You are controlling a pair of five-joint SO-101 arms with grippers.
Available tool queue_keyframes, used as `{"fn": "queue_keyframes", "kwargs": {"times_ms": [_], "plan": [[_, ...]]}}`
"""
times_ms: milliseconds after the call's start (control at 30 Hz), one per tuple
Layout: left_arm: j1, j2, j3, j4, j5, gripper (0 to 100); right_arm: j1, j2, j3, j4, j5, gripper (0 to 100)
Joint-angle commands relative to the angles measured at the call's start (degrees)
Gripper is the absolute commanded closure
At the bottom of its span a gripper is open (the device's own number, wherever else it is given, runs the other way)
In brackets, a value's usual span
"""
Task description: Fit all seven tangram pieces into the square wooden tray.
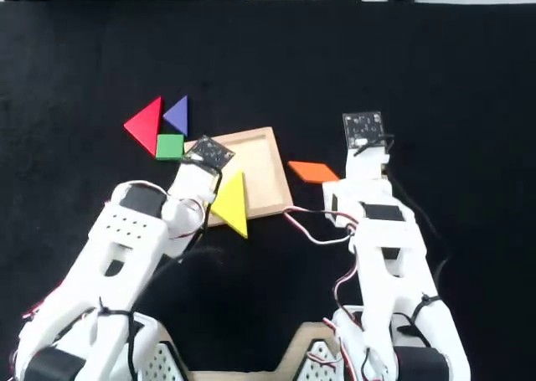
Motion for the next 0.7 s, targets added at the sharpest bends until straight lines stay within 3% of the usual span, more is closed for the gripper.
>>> {"fn": "queue_keyframes", "kwargs": {"times_ms": [0, 267, 667], "plan": [[-0.31, 0.79, -3.56, -0.44, -0.44, 97, 0.26, -1.63, -0.13, -1.23, 0.26, 98.7], [-5.41, 1.41, 0.92, -10.99, -0.44, 97, 0.35, -1.63, -0.13, -1.23, 0.26, 98.7], [-3.47, 1.41, 1.63, -11.43, -0.44, 96, 0.35, -1.63, 0.31, -1.32, 0.26, 98.7]]}}
